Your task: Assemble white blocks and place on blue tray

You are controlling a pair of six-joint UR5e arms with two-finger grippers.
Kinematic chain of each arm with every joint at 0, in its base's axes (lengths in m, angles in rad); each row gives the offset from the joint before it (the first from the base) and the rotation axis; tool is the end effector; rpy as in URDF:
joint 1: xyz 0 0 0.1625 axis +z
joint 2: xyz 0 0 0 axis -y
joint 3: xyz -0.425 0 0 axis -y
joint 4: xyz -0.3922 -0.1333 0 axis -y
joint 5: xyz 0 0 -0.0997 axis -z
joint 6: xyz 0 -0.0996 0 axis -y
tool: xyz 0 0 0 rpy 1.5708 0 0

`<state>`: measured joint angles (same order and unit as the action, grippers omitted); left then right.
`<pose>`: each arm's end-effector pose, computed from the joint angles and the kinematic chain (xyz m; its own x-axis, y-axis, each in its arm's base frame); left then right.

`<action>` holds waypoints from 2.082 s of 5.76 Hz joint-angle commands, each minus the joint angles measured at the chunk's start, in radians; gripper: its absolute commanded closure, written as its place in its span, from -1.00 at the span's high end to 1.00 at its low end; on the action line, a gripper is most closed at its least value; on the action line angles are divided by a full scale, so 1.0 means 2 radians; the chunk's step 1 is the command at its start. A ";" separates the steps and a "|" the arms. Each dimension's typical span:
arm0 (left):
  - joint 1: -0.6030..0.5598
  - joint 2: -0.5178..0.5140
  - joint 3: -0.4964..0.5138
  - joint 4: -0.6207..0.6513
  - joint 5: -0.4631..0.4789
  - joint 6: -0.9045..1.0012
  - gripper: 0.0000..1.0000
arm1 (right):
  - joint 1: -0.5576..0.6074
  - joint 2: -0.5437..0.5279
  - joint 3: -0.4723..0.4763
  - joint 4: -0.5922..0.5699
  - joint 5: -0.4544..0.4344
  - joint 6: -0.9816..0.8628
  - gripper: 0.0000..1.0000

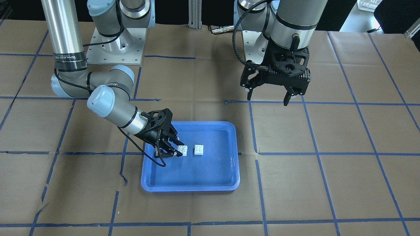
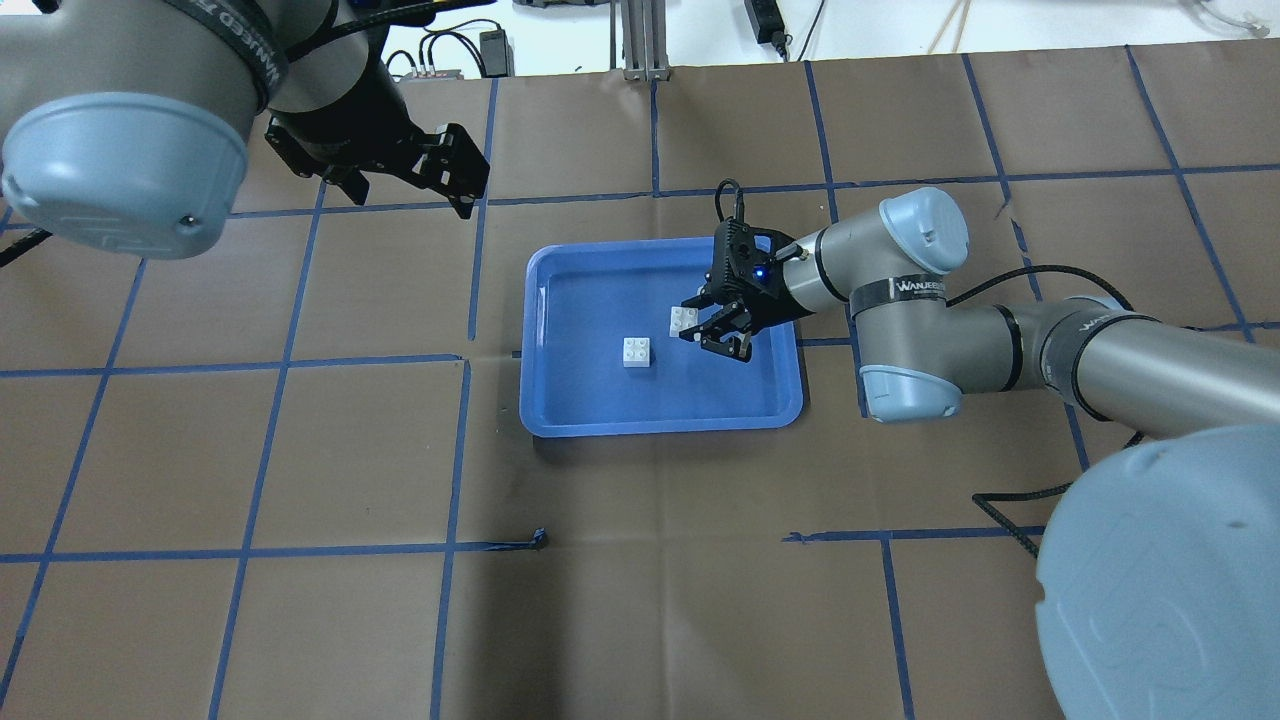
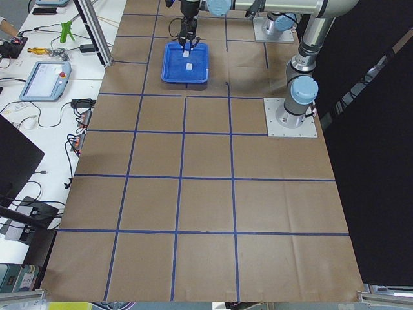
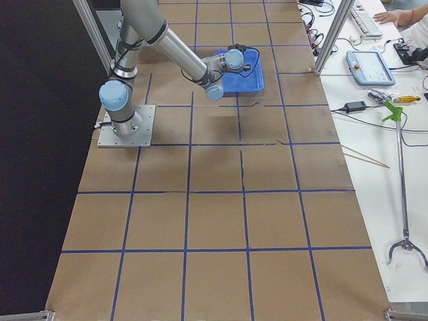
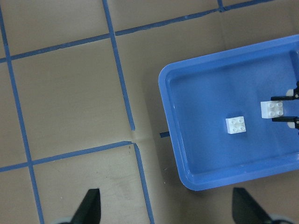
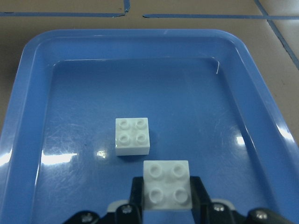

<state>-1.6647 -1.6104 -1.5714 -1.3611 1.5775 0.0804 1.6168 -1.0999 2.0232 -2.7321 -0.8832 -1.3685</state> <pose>-0.1812 -0.5090 0.4900 -0.9850 0.1712 -0.0201 0.1721 0.9707 -0.1676 0.2213 -0.5348 0.1771 -0.1099 -0.9882 0.1070 -0.7585 0.0138 -0.6516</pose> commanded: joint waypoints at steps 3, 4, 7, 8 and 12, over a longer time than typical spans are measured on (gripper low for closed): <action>0.007 0.017 -0.007 -0.015 0.001 -0.005 0.99 | 0.015 0.020 0.002 -0.005 -0.007 -0.013 -0.53; 0.007 0.019 -0.008 -0.016 0.001 -0.005 0.99 | 0.021 0.020 0.002 -0.006 -0.008 -0.012 -0.53; 0.007 0.019 -0.007 -0.015 0.002 -0.005 0.99 | 0.022 0.021 0.002 -0.006 -0.008 -0.010 -0.52; 0.007 0.019 -0.007 -0.015 0.002 -0.005 0.99 | 0.022 0.021 0.002 -0.006 -0.008 -0.009 -0.52; 0.007 0.020 -0.007 -0.016 0.003 -0.005 0.99 | 0.028 0.026 0.002 -0.006 -0.007 -0.008 -0.48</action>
<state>-1.6498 -1.5712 -1.5846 -1.3918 1.5830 0.0706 1.6704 -1.0487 2.0265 -2.7442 -0.8975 -1.3852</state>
